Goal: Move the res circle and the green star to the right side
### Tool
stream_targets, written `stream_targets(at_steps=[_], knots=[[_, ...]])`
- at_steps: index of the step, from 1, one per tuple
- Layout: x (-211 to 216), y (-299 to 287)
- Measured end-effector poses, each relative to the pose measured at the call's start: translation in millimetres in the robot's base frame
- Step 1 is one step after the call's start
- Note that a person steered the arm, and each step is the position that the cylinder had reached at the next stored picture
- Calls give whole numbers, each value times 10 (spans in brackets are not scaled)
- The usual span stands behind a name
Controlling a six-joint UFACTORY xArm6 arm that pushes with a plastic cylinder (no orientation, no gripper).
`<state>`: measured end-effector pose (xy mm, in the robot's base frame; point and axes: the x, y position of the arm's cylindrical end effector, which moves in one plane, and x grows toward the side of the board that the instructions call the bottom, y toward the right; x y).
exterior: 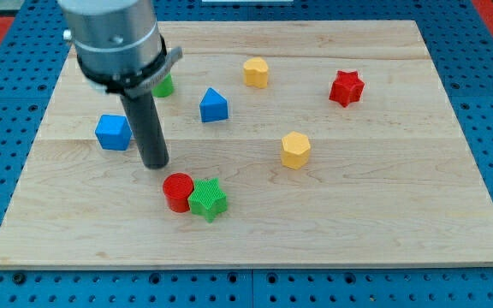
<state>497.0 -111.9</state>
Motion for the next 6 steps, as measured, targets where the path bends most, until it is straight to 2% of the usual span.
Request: stream_targets(at_steps=[1,2,3,5,6], knots=[[260,328],[272,-225],[536,-341],[446,1304],[470,831]])
